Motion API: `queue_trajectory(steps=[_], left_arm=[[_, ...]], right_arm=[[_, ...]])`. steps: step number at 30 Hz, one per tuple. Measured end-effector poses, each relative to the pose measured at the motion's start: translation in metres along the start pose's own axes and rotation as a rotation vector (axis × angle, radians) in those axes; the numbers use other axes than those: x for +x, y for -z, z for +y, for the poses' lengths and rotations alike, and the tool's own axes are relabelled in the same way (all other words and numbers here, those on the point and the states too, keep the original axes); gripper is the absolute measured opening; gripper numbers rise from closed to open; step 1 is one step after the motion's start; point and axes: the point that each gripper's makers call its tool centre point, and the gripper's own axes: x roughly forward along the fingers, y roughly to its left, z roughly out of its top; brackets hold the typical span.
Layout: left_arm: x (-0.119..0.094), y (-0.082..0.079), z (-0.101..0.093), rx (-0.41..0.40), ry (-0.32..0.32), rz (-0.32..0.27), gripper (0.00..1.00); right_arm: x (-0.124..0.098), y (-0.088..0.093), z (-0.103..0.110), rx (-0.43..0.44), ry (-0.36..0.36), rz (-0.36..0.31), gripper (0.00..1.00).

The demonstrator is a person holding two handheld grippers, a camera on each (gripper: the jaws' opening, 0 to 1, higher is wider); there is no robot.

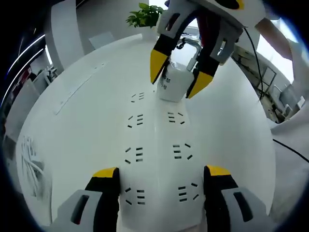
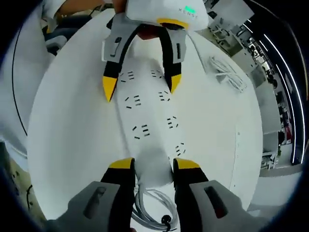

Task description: Straighten the power strip on the desk, plug the charger into it

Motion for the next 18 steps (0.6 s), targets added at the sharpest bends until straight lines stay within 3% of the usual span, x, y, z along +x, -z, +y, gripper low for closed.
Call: queue_trajectory(steps=[4,18], left_arm=[[-0.0003,-0.0004,-0.0017,-0.003,-0.003,0.013,0.71],[0.0021,-0.0043,-0.0028,0.028,0.013,0.074,0.7]], right_arm=[[0.001,0.0012,0.0002,-0.048,-0.002,-0.007,0.29],[-0.001,0.0056,0.0051,0.03,0.013,0.0,0.29]])
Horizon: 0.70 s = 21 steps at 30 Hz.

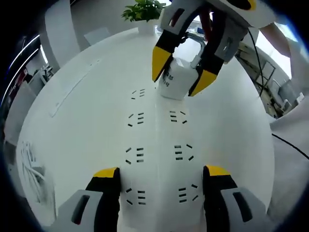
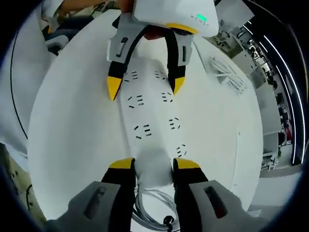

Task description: Straighten the power strip on the desk, plug the charger into it

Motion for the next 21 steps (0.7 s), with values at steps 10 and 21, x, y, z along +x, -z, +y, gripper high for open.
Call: queue_trajectory(steps=[10,21], left_arm=[[0.002,-0.003,-0.003,0.047,0.024,0.024,0.7],[0.005,-0.009,0.0,0.114,0.06,0.047,0.7]], right_arm=[[-0.004,0.006,0.005,0.088,0.024,0.013,0.29],[-0.009,0.009,0.014,0.174,0.047,0.014,0.29]])
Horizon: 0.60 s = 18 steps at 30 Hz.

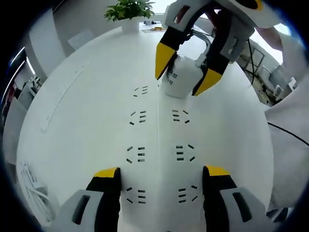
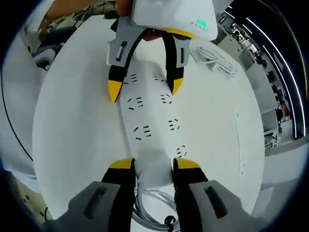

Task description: Straighten the power strip on the desk, plug the charger into it

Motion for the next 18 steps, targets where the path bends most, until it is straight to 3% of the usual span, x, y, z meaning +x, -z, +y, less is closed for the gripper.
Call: queue_trajectory(steps=[18], left_arm=[[0.007,-0.008,0.015,0.095,0.046,0.029,0.69]], right_arm=[[-0.006,0.006,0.008,0.124,0.043,0.001,0.29]])
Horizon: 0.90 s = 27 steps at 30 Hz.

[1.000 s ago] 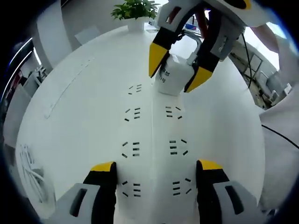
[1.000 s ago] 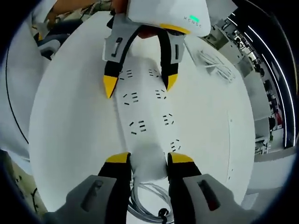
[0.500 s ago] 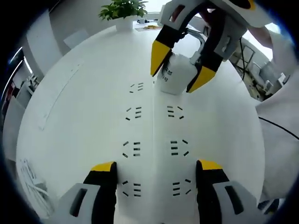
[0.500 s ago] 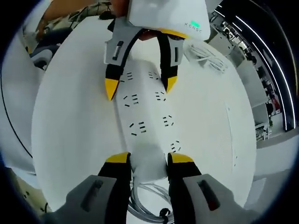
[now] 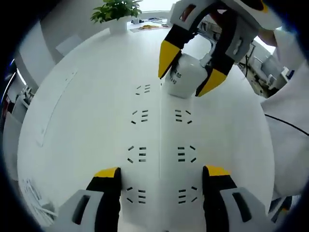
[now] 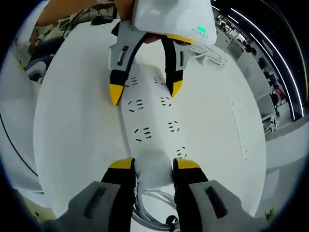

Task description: Straighten the power strip on the desk, plug the charger into it

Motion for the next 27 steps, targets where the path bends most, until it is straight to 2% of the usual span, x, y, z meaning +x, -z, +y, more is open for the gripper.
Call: queue_trajectory(steps=[20,25,27], left_arm=[[0.0,-0.004,-0.006,0.037,0.009,0.049,0.69],[0.0,-0.004,-0.009,0.042,0.011,0.05,0.69],[-0.001,-0.004,-0.01,0.041,0.014,0.04,0.69]], right_arm=[[-0.002,0.002,0.002,0.072,-0.001,-0.029,0.29],[-0.002,0.0,0.001,0.07,-0.009,-0.061,0.3],[-0.003,-0.004,0.004,0.105,-0.049,-0.112,0.31]])
